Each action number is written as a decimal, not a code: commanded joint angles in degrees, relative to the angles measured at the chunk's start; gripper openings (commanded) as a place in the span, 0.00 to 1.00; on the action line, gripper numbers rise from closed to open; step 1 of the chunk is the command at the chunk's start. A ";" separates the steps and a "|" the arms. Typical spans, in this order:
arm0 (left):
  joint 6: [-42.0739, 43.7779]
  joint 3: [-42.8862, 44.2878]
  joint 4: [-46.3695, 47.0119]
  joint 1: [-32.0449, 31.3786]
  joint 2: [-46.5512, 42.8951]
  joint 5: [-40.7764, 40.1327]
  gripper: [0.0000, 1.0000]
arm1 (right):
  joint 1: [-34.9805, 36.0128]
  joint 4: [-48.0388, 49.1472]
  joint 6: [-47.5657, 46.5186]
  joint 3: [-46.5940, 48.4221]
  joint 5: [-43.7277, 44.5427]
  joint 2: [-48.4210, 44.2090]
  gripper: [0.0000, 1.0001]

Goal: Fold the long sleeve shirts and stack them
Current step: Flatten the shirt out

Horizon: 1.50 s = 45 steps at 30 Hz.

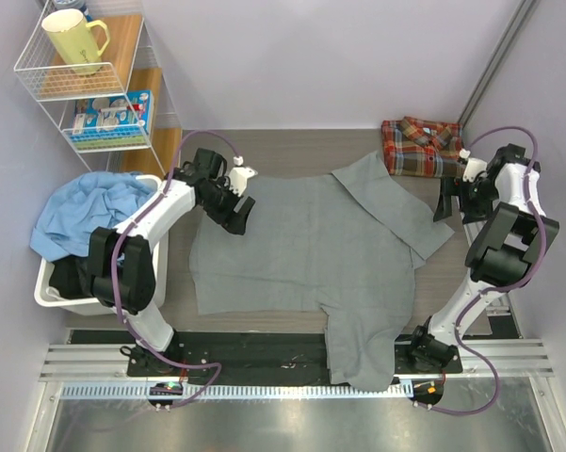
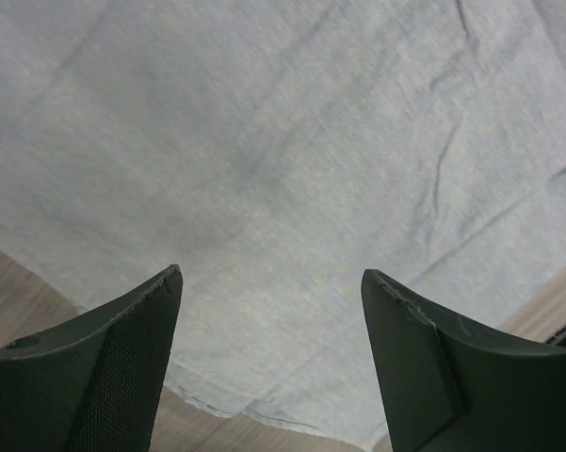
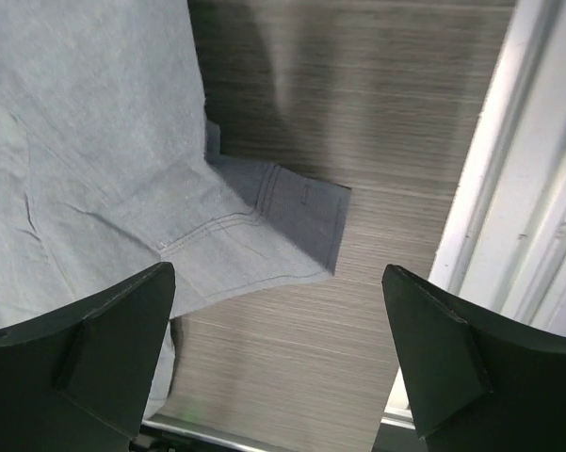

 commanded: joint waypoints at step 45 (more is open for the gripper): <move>-0.93 6.61 -8.69 5.46 0.37 6.08 0.75 | 29.95 -0.95 -0.99 14.32 -6.59 -3.28 0.79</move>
